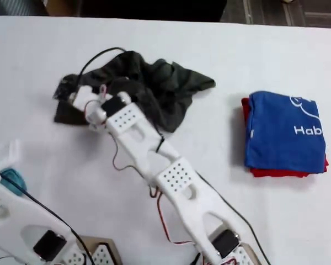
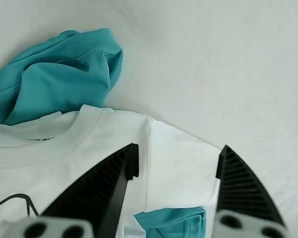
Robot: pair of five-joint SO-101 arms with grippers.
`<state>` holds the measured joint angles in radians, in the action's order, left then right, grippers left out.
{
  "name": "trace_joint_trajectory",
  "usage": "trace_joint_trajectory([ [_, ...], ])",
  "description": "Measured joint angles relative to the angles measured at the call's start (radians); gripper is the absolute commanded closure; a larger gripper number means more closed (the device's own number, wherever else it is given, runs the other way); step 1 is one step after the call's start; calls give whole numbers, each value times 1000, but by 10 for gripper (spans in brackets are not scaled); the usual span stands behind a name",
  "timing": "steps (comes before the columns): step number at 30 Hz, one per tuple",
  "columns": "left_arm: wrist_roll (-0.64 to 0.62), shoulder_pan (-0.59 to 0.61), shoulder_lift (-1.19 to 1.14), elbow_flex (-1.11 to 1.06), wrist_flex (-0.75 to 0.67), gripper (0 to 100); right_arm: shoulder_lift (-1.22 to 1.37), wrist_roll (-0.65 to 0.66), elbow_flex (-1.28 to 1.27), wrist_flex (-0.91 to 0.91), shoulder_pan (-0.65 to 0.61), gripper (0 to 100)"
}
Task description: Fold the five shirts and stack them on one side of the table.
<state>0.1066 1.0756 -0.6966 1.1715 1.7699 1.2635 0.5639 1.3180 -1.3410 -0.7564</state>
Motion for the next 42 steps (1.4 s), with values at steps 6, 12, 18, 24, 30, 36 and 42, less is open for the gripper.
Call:
trace_joint_trajectory([
  [6,0,-2,0,0,0,725,-11,0,169,-232,97,978],
  [12,0,-51,0,0,0,725,-126,0,288,-364,216,978],
  [18,-5,-94,0,0,0,725,-153,0,173,-368,365,977],
  [24,-5,-126,0,0,0,725,-152,0,110,-368,390,889],
  [30,-5,-146,0,0,0,725,-152,0,124,-368,296,858],
  [36,-6,-147,0,0,0,725,-187,0,192,-368,265,858],
  [42,-6,-147,0,0,0,725,-321,0,196,-368,264,858],
])
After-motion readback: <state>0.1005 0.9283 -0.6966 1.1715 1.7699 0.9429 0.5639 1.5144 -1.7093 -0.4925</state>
